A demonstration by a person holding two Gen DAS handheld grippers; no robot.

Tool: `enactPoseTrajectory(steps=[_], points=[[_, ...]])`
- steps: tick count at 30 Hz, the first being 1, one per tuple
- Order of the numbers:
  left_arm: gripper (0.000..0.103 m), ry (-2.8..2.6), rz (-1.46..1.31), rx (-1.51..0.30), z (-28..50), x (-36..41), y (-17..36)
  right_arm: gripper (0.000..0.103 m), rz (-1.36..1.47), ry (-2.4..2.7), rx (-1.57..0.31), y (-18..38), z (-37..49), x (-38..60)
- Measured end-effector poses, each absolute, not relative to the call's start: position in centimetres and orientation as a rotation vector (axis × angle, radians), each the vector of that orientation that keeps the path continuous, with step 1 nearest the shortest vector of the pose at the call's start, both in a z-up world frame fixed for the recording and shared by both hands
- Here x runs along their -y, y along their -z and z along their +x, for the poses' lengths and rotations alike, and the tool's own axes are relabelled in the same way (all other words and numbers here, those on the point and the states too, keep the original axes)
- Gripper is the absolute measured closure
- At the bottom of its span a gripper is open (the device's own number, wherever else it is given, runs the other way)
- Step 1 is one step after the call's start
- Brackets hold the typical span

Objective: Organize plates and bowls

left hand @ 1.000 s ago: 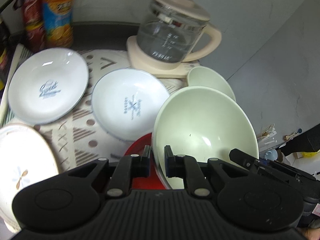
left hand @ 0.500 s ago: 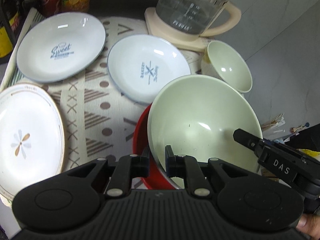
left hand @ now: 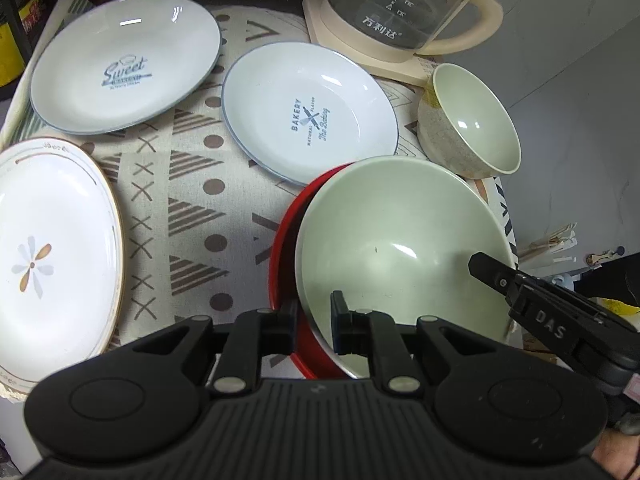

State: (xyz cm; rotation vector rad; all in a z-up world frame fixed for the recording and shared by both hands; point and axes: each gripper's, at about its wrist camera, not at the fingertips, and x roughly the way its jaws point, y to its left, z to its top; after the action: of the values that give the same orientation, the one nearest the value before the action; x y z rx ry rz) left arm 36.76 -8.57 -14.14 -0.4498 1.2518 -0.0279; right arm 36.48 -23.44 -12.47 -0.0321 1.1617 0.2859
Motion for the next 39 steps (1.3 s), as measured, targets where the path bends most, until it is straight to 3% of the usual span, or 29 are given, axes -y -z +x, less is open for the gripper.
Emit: enactPoseTrajectory(steps=[20, 22, 25, 30, 35, 39], points=[[0.086, -0.013, -0.444, -1.196, 37.9, 8.0, 11.3, 0.094, -0.084, -0.270, -1.144, 12.9, 37.1, 23.0], [0.082, -0.015, -0.437, -1.197, 38.0, 8.1, 11.2, 0.094, -0.073, -0.271, -1.150, 12.8, 37.3, 23.1], [0.072, -0.017, -0.424, -1.187, 38.1, 8.4, 10.9, 0.079, -0.050, -0.282, -1.146, 12.4, 37.3, 23.6], [0.061, -0.018, -0.394, -1.177, 38.8, 8.9, 10.7, 0.076, 0.010, -0.290, -1.128, 11.4, 37.5, 24.9], [0.048, -0.010, -0.355, -1.159, 39.9, 9.8, 10.5, 0.057, 0.070, -0.270, -1.101, 10.7, 38.2, 26.4], [0.040, -0.012, -0.333, -1.146, 41.4, 10.8, 10.5, 0.050, 0.103, -0.247, -1.084, 10.7, 38.8, 27.6]])
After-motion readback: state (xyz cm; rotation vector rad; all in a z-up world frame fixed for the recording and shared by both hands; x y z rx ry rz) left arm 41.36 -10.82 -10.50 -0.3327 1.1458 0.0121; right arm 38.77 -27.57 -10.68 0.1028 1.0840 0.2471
